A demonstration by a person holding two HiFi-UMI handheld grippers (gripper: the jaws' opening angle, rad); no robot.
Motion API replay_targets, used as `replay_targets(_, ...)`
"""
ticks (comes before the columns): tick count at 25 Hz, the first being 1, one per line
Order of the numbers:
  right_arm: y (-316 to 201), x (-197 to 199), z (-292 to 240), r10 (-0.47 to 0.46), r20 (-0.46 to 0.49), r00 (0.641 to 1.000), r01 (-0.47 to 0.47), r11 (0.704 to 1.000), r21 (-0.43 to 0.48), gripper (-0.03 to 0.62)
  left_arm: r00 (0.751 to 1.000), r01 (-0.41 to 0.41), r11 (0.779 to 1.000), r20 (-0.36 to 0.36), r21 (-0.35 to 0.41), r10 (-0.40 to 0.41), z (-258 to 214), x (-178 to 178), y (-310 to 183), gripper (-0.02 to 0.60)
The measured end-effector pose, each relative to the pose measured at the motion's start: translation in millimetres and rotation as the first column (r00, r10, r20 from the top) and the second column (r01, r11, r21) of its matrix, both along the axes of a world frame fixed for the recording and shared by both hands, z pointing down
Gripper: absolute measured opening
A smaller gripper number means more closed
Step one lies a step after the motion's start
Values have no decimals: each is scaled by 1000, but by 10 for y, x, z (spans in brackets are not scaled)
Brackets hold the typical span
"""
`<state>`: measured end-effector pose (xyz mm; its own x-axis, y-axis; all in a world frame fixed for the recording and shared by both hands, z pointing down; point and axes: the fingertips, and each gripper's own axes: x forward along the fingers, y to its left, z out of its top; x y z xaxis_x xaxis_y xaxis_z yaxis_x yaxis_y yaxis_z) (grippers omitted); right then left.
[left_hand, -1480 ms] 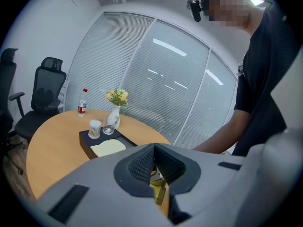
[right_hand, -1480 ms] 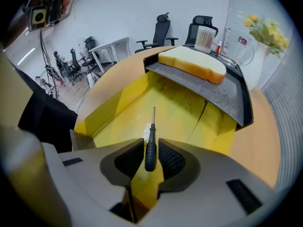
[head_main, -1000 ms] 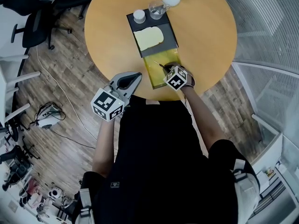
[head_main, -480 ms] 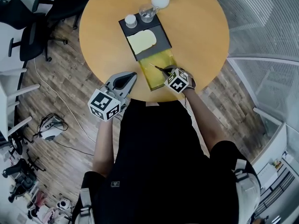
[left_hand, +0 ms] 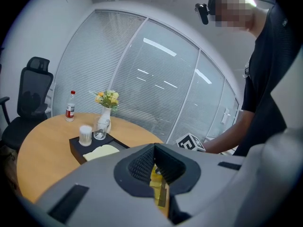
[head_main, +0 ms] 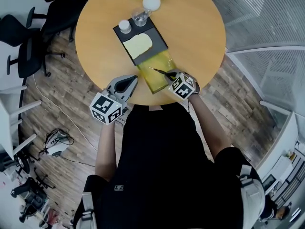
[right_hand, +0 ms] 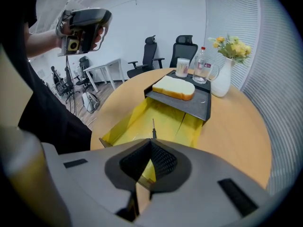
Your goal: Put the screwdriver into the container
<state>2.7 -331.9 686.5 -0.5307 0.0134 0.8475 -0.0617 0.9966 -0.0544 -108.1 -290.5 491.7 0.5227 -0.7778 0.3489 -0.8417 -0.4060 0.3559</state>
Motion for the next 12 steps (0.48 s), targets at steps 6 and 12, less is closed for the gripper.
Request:
replay_targets(6, 59, 35, -110, 73, 40, 997, -73, 997, 3, 5, 999, -54, 999, -5, 5, 54, 22, 71, 0, 3)
replay_targets(12, 127, 109, -272, 143, 78, 987, -143, 990, -2, 5, 994, -104, 994, -17, 16, 105, 5, 149, -19, 3)
